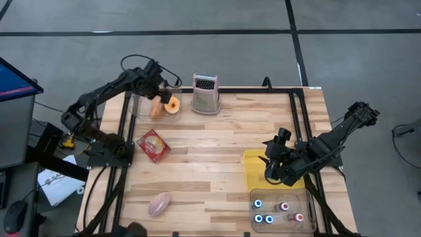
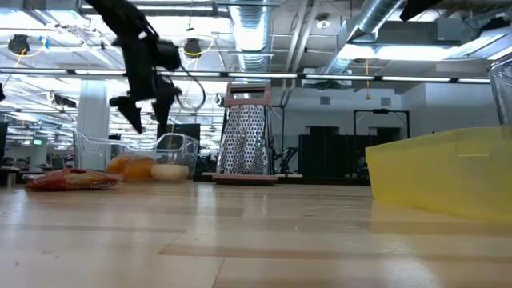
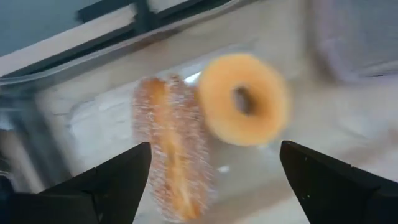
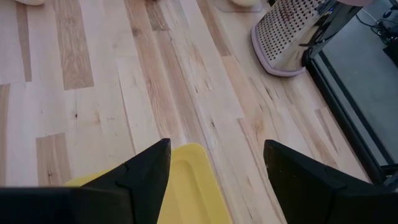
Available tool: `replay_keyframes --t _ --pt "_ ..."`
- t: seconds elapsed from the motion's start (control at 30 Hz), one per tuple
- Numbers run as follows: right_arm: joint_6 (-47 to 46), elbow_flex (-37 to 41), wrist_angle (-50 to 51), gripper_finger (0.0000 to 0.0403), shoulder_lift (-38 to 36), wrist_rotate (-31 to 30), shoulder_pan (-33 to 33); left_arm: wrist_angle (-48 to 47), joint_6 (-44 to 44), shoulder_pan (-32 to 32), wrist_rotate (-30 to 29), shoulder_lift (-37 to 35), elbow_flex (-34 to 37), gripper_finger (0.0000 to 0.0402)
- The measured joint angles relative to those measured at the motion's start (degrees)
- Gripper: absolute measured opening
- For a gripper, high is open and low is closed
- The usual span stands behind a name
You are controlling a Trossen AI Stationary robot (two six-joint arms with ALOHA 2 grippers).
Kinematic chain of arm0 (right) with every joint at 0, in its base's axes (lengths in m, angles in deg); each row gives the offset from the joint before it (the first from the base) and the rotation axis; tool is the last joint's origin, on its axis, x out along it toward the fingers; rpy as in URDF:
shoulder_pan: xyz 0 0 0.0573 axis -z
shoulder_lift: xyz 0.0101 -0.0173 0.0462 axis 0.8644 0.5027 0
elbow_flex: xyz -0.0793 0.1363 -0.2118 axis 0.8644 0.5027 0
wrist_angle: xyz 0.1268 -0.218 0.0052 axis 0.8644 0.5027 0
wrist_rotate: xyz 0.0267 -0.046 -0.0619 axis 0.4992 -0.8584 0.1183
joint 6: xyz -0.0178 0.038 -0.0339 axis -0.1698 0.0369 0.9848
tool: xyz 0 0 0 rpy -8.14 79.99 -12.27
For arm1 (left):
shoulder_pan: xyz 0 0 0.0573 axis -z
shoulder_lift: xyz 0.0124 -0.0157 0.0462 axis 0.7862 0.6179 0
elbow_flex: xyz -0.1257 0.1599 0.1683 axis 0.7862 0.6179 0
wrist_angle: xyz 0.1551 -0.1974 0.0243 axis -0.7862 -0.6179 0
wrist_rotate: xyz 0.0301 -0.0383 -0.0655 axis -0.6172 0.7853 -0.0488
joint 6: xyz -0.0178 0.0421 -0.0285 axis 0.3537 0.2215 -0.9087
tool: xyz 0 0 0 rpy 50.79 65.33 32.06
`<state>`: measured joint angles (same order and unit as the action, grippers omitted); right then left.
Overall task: Pick & Place Food Item
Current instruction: Put the bear claw into the top transparent bin
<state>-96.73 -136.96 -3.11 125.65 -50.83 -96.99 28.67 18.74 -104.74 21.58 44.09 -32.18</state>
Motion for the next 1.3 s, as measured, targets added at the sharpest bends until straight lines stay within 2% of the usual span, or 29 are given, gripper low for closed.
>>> replay_keyframes --t 0.17,0.27,0.33,0.5,0.63,0.7,0.83,0.87,0.97,1.03,1.2,1.3 --pt "-0.1 0.0 0.0 0.0249 0.0 0.0 0.0 -3.3 -0.3 2.1 13.8 -7.8 0.0 0.0351" --pt "-0.1 0.0 0.0 0.0249 0.0 0.0 0.0 -8.1 0.1 6.5 22.6 -12.2 0.0 0.0343" --pt "-0.1 0.0 -0.1 0.0249 0.0 -0.1 0.1 -10.3 -0.5 11.1 25.4 -14.7 0.0 0.0337" --pt "-0.4 0.1 -0.3 0.0249 0.0 -0.5 0.1 -11.0 -6.6 27.0 26.1 -19.7 0.0 0.0323" --pt "-1.2 0.1 -0.4 0.0249 0.0 -0.6 0.1 -6.8 -14.3 39.8 25.4 -21.7 0.0 0.0315" --pt "-1.6 0.1 -0.3 0.0249 0.0 -0.6 0.0 -2.6 -19.2 46.2 21.7 -21.9 0.0 0.0310" --pt "-1.7 0.1 -0.5 0.0249 0.0 -0.7 -0.5 5.4 -28.4 58.2 7.8 -20.9 0.0 0.0312" --pt "-1.7 0.1 -0.5 0.0249 0.0 -0.9 -0.8 6.5 -30.1 60.7 6.2 -20.2 -0.1 0.0316" --pt "-1.7 0.1 -0.7 0.0249 0.0 -1.5 -1.4 6.3 -35.6 66.1 5.9 -17.6 0.0 0.0334" --pt "-1.7 0.1 -0.7 0.0249 0.0 -1.5 -1.8 3.0 -41.4 68.5 7.0 -15.3 -0.1 0.0349" --pt "-1.7 0.1 -0.7 0.0249 0.0 -1.5 -1.8 -9.2 -50.8 72.9 15.2 -7.9 0.0 0.0389" --pt "-1.7 0.1 -0.8 0.0249 0.0 -1.5 -1.8 -11.7 -54.4 75.4 18.7 -3.7 0.0 0.0397"
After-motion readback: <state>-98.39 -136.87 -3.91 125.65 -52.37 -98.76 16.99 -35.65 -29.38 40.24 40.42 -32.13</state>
